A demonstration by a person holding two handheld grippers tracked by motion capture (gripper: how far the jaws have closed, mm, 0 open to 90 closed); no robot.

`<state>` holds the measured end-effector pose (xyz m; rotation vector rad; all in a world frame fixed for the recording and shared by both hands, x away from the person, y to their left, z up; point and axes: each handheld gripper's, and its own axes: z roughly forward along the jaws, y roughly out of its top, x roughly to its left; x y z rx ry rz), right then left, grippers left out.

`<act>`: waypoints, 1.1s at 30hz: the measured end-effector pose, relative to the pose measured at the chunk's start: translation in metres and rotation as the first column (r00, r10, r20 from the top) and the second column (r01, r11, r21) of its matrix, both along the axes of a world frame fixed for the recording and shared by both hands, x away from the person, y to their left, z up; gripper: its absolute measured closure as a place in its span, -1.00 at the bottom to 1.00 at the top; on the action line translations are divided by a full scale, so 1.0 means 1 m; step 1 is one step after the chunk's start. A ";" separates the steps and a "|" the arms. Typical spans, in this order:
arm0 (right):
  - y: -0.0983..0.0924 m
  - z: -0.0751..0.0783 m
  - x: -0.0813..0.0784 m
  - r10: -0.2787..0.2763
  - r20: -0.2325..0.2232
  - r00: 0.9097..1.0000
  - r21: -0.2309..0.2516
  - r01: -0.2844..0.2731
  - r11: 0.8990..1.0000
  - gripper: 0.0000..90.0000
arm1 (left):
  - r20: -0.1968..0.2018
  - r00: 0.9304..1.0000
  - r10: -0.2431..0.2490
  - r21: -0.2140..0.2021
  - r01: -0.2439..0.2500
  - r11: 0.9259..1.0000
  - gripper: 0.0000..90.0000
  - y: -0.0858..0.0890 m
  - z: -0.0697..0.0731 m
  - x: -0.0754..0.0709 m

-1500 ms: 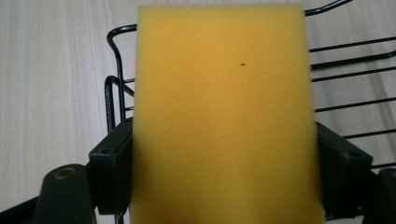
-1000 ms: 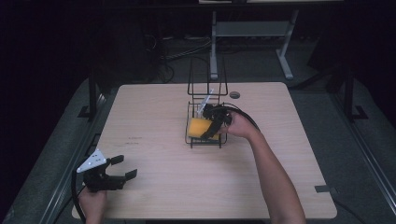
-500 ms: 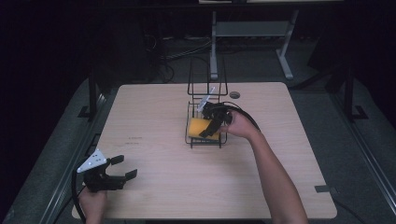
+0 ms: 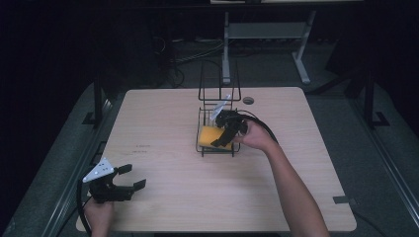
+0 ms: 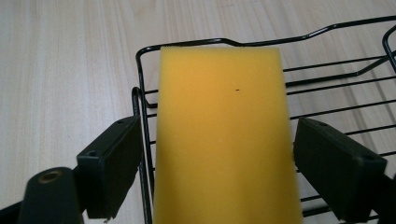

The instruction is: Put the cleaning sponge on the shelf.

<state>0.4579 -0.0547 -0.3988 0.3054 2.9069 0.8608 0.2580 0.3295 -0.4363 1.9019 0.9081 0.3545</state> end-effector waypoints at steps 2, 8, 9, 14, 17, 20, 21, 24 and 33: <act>0.000 0.001 -0.001 0.000 0.001 1.000 0.002 0.000 1.000 -0.65 | 0.000 1.000 0.001 -0.001 -0.001 1.000 -0.69 -0.001 0.000 0.000; 0.003 0.002 -0.007 0.015 0.020 1.000 0.016 -0.015 1.000 -0.64 | 0.001 1.000 0.001 -0.002 -0.001 1.000 -0.69 -0.001 0.000 0.000; 0.003 0.002 -0.007 0.015 0.020 1.000 0.016 -0.015 1.000 -0.64 | 0.001 1.000 0.001 -0.003 -0.001 1.000 -0.69 -0.001 0.000 0.000; 0.000 0.001 -0.012 0.005 0.029 1.000 0.029 -0.005 1.000 -0.64 | 0.000 1.000 -0.002 -0.001 0.002 1.000 -0.69 -0.001 0.000 0.000; 0.001 0.002 -0.014 0.010 0.031 0.999 0.036 -0.011 0.999 -0.64 | 0.000 1.000 -0.002 -0.003 0.002 1.000 -0.69 -0.001 0.000 0.000; 0.002 0.004 -0.018 0.023 0.041 0.999 0.036 -0.024 0.999 -0.64 | -0.001 1.000 -0.002 -0.002 0.002 1.000 -0.69 -0.001 0.000 0.000; 0.002 0.005 -0.021 0.021 0.050 0.999 0.044 -0.023 0.999 -0.64 | -0.001 1.000 -0.002 -0.004 0.002 1.000 -0.69 -0.001 -0.001 0.000; 0.001 0.005 -0.023 0.021 0.051 0.998 0.042 -0.023 0.999 -0.64 | -0.001 1.000 -0.003 -0.002 0.003 1.000 -0.69 -0.002 0.000 0.000; 0.002 0.008 -0.034 0.035 0.075 0.997 0.047 -0.038 0.998 -0.64 | -0.003 1.000 -0.004 -0.001 0.004 1.000 -0.69 -0.002 0.000 0.000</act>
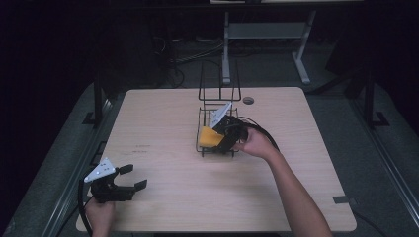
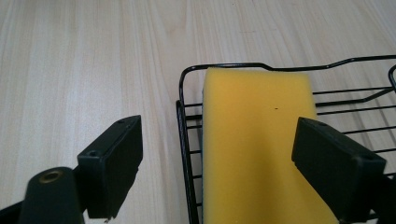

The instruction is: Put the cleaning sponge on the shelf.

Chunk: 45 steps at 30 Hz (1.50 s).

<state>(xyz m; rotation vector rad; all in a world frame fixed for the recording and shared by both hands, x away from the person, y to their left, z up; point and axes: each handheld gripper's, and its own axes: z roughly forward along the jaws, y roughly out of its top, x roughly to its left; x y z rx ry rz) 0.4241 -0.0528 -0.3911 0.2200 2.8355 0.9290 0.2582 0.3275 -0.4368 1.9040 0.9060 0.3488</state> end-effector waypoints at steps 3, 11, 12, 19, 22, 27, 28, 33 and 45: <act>0.000 0.000 -0.004 0.009 0.003 1.000 0.001 -0.009 1.000 -0.64 | 0.001 1.000 0.004 -0.001 -0.004 1.000 -0.69 0.000 0.000 0.000; -0.003 0.002 -0.011 0.013 0.011 1.000 0.005 -0.013 1.000 -0.64 | 0.000 1.000 0.003 0.004 -0.003 1.000 -0.69 0.000 0.000 0.000; -0.004 0.002 -0.013 0.016 0.011 1.000 0.009 -0.016 1.000 -0.64 | -0.002 1.000 0.005 0.006 -0.005 1.000 -0.69 0.000 0.000 0.000; -0.011 0.001 -0.019 0.010 0.007 1.000 0.015 -0.010 1.000 -0.64 | -0.003 1.000 0.009 0.000 -0.009 1.000 -0.69 0.000 0.000 0.001; -0.013 0.001 -0.021 0.011 0.005 1.000 0.022 -0.011 1.000 -0.64 | -0.002 1.000 0.006 0.008 -0.006 1.000 -0.69 0.000 0.000 0.002; -0.018 -0.002 -0.026 0.006 0.000 1.000 0.031 -0.006 1.000 -0.64 | -0.002 1.000 0.006 0.008 -0.006 1.000 -0.69 -0.001 0.000 0.001; -0.018 -0.002 -0.026 0.006 0.000 1.000 0.031 -0.006 1.000 -0.64 | -0.003 1.000 0.005 0.011 -0.005 1.000 -0.69 -0.001 0.000 0.001; -0.023 -0.006 -0.034 0.010 0.007 1.000 0.032 -0.011 0.999 -0.64 | -0.003 1.000 -0.004 0.016 0.004 1.000 -0.69 -0.002 0.000 0.001; -0.039 -0.017 -0.050 -0.006 -0.015 1.000 0.020 0.006 1.000 -0.65 | -0.004 1.000 -0.005 0.021 0.005 1.000 -0.69 -0.003 0.000 0.000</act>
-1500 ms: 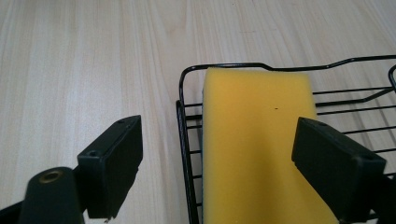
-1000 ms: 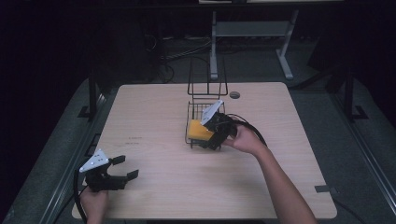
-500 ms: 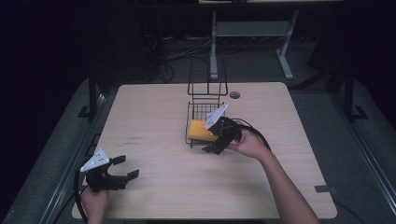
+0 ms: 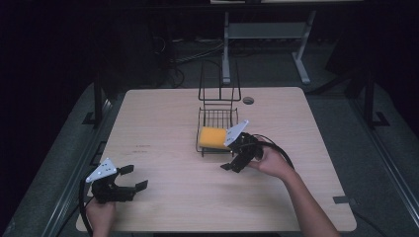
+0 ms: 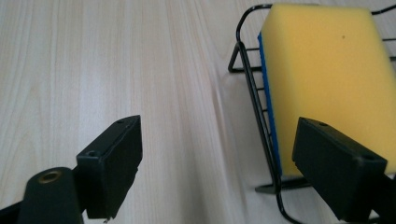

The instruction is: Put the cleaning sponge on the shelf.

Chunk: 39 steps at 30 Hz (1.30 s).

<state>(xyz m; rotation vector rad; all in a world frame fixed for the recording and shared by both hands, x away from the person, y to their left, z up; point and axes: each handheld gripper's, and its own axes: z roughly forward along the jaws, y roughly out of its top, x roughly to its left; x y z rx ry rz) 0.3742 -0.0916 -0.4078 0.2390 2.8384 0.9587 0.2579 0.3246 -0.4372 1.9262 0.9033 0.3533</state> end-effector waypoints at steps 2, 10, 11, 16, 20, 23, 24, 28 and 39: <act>-0.004 -0.001 -0.002 -0.008 0.001 1.000 0.001 0.008 1.000 -0.65 | 0.000 1.000 0.000 0.000 0.000 1.000 -0.69 0.000 0.000 0.000; -0.017 -0.007 -0.010 -0.032 -0.015 0.999 -0.011 0.032 0.999 -0.66 | 0.001 1.000 0.000 0.002 0.000 1.000 -0.69 0.000 0.000 0.000; -0.019 -0.008 -0.010 -0.035 -0.019 0.999 -0.016 0.035 0.999 -0.66 | 0.000 1.000 0.000 0.002 0.000 1.000 -0.69 0.000 0.000 0.000; -0.025 -0.012 -0.013 -0.043 -0.021 0.999 -0.017 0.043 0.999 -0.66 | 0.002 1.000 0.000 0.003 0.000 1.000 -0.69 0.000 0.000 0.000; -0.033 -0.013 -0.017 -0.057 -0.030 0.998 -0.015 0.057 0.998 -0.66 | -0.001 1.000 0.001 0.003 -0.001 1.000 -0.69 0.000 0.000 0.000; -0.035 -0.013 -0.018 -0.061 -0.033 0.998 -0.017 0.060 0.998 -0.66 | -0.003 1.000 -0.001 0.004 0.001 1.000 -0.69 0.000 0.000 0.000; -0.038 -0.014 -0.020 -0.067 -0.030 0.997 -0.016 0.066 0.998 -0.66 | -0.003 1.000 0.001 0.003 -0.001 1.000 -0.69 0.000 0.000 0.000; -0.041 -0.016 -0.022 -0.070 -0.029 0.997 -0.017 0.069 0.997 -0.66 | -0.002 1.000 0.001 0.003 -0.001 1.000 -0.69 0.000 0.000 0.000; -0.057 -0.023 -0.032 -0.095 -0.047 0.994 -0.021 0.094 0.995 -0.66 | -0.004 1.000 -0.002 0.005 0.002 1.000 -0.69 0.000 0.000 0.000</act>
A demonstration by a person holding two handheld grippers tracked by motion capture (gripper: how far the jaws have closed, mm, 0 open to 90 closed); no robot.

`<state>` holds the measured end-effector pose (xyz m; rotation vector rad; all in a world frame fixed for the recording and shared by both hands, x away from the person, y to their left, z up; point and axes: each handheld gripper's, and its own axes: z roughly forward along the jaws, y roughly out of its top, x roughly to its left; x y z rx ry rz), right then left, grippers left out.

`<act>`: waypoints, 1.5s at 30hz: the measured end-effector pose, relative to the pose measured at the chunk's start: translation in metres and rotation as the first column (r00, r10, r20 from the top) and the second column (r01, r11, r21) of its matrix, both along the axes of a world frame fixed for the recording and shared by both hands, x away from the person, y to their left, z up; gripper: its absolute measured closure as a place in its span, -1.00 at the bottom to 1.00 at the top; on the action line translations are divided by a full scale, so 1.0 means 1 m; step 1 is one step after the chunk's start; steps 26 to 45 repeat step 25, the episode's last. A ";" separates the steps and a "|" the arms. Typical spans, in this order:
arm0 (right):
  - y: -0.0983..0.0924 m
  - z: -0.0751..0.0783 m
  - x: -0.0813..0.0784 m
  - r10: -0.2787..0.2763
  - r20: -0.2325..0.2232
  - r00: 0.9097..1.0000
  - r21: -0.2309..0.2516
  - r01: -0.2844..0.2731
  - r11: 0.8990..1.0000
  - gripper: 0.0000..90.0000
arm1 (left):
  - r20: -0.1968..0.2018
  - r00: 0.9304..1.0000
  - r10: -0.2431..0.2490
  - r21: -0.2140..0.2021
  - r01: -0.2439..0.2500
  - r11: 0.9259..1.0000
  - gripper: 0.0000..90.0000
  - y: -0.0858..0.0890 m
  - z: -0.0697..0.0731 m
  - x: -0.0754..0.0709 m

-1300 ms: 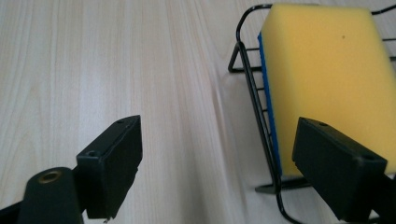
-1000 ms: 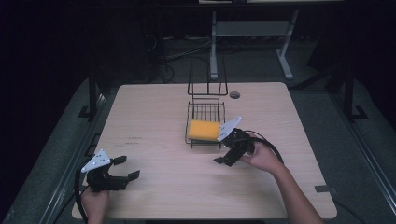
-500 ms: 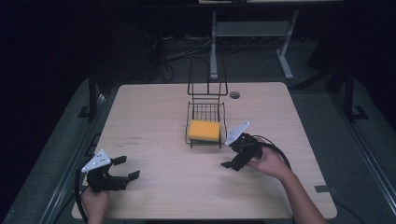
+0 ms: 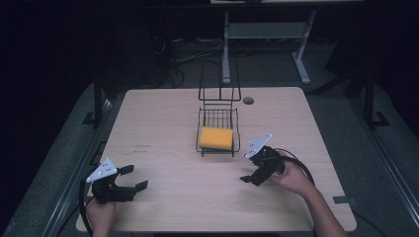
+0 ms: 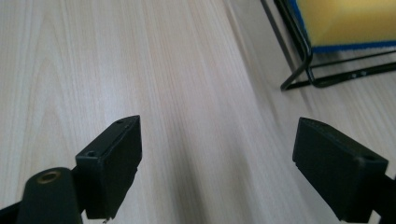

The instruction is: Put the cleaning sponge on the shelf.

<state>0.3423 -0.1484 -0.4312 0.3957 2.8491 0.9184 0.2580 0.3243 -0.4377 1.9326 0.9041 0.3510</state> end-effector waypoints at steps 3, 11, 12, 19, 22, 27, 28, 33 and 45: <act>-0.007 -0.002 -0.002 -0.009 -0.021 1.000 -0.008 0.009 1.000 -0.66 | 0.002 1.000 -0.002 0.003 0.002 1.000 -0.69 0.000 0.000 0.000; -0.018 -0.003 -0.011 -0.018 -0.019 1.000 -0.012 0.018 1.000 -0.66 | 0.001 1.000 -0.004 0.010 0.004 1.000 -0.69 0.000 0.000 0.000; -0.018 -0.003 -0.011 -0.018 -0.019 1.000 -0.012 0.018 1.000 -0.66 | 0.001 1.000 -0.004 0.010 0.004 1.000 -0.69 0.000 0.000 0.000; -0.030 0.001 -0.024 -0.039 0.007 0.999 -0.015 0.040 0.999 -0.67 | 0.000 1.000 -0.004 0.007 0.004 1.000 -0.69 -0.001 -0.001 0.000; -0.034 0.001 -0.030 -0.054 0.011 0.999 -0.005 0.054 0.999 -0.67 | -0.001 1.000 -0.005 0.010 0.005 1.000 -0.69 -0.002 -0.001 0.000; -0.039 -0.002 -0.034 -0.066 0.010 0.998 -0.022 0.066 0.998 -0.67 | 0.000 1.000 -0.009 0.013 0.009 1.000 -0.69 -0.003 0.000 0.001; -0.039 -0.002 -0.034 -0.066 0.010 0.998 -0.022 0.066 0.998 -0.67 | 0.000 1.000 -0.009 0.013 0.009 1.000 -0.69 -0.003 0.000 0.001; -0.039 -0.002 -0.034 -0.066 0.010 0.998 -0.022 0.066 0.998 -0.67 | 0.000 1.000 -0.009 0.013 0.009 1.000 -0.69 -0.003 0.000 0.001; -0.039 -0.002 -0.034 -0.066 0.010 0.998 -0.022 0.066 0.998 -0.67 | 0.000 1.000 -0.009 0.013 0.009 1.000 -0.69 -0.003 0.000 0.001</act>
